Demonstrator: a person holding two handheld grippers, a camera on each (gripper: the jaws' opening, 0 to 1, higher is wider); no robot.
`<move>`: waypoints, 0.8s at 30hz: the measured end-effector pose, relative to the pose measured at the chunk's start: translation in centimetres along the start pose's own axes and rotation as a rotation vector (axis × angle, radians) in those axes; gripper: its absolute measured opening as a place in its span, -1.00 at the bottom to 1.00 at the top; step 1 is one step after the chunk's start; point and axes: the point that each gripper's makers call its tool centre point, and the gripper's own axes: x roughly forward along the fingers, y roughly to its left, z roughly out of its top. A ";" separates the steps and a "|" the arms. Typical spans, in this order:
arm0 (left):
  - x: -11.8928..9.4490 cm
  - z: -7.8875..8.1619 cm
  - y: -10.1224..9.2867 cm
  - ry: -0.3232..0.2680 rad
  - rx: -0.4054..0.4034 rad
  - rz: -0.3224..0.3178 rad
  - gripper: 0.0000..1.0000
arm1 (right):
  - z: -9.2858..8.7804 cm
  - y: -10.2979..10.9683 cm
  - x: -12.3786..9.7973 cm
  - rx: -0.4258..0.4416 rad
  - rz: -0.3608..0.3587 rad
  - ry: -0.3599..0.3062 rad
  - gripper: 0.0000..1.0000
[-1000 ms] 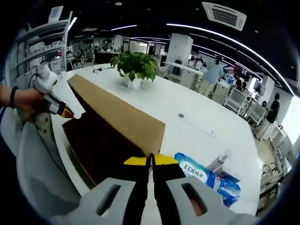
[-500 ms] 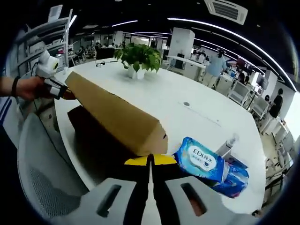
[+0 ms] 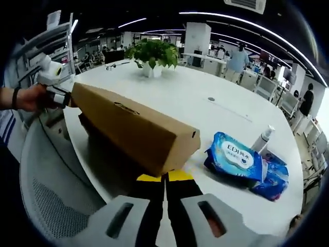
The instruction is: Operate the shoe box by opening the lid, removing the specified soft item, and placing it in the target area until the item is outside and the box remains undamaged.
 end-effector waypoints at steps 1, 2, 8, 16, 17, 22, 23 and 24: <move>0.0 -0.2 0.2 0.001 -0.007 0.003 -1.00 | -0.2 0.0 0.1 0.003 0.000 0.004 -1.00; 0.0 -0.4 0.3 0.004 -0.010 0.008 -1.00 | -0.3 -0.1 0.1 0.010 -0.001 0.005 -1.00; -0.5 -0.7 0.8 0.005 -0.017 0.023 -1.00 | -0.9 0.0 0.3 0.035 -0.005 0.005 -1.00; -0.4 -1.2 1.6 0.015 -0.030 0.048 -1.00 | -2.4 0.2 0.9 0.017 -0.030 0.039 -1.00; -0.4 -1.3 1.7 0.016 -0.031 0.050 -1.00 | -2.5 0.2 0.9 0.013 -0.031 0.038 -1.00; -0.2 -1.9 2.0 0.037 -0.037 0.064 -0.99 | -2.2 0.0 0.9 0.023 -0.036 0.027 -1.00; -0.2 -2.0 2.1 0.043 -0.035 0.070 -0.99 | -2.2 0.0 0.9 0.022 -0.041 0.029 -1.00; -0.3 -2.1 2.2 0.045 -0.037 0.074 -0.99 | -2.2 -0.1 0.9 0.020 -0.048 0.031 -1.00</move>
